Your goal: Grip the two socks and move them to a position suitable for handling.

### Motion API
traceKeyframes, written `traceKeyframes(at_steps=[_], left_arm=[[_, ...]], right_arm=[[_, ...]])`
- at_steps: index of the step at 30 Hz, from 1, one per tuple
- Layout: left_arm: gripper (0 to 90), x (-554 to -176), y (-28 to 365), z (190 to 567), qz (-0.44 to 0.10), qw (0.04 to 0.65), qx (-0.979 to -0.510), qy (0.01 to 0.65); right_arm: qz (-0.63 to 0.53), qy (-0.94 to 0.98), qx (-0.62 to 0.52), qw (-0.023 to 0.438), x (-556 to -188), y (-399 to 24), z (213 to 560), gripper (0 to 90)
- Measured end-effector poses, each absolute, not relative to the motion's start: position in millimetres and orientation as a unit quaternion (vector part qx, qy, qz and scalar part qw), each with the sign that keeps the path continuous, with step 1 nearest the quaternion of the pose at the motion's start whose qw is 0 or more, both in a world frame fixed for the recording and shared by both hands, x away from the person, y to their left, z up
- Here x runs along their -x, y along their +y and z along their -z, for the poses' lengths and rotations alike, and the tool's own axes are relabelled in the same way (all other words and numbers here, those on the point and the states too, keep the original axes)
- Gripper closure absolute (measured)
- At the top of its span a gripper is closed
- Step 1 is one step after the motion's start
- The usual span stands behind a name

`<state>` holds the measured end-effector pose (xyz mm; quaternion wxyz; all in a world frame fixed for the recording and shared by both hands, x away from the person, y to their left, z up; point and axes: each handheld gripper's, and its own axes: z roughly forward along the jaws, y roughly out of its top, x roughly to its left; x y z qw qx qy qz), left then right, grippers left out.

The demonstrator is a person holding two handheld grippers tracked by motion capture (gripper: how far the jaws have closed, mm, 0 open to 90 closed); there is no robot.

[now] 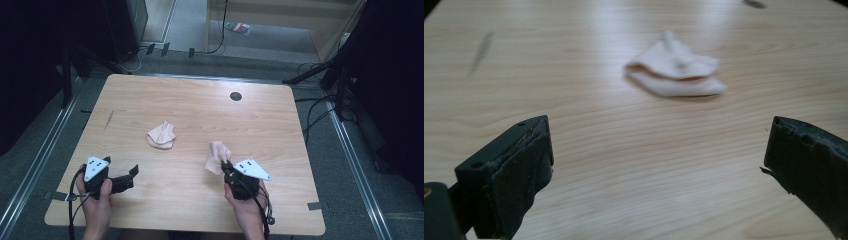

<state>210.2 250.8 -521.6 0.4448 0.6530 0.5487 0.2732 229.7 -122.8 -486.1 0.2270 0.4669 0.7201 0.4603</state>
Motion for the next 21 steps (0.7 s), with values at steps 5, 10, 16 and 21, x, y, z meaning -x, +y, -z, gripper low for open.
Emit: traceKeyframes(at_steps=[5,10,16,21], left_arm=[[0.0,-199.0,216.5,509.4,-0.245,0.48,-0.674,0.505],[0.0,-192.9,192.8,510.5,-0.222,0.486,-0.701,0.472],[0.0,-192.1,187.5,516.3,-0.206,0.488,-0.711,0.464],[0.0,-192.7,188.6,518.9,-0.2,0.487,-0.712,0.465]], right_arm=[[-0.473,0.732,-0.451,0.193,-210.5,-99.7,484.8,85.6],[-0.469,0.756,-0.423,0.173,-196.9,-75.3,493.7,85.6],[-0.435,0.784,-0.416,0.153,-197.2,-59.8,516.9,78.4],[-0.45,0.767,-0.438,0.134,-205.8,-71.8,514.9,44.1]])
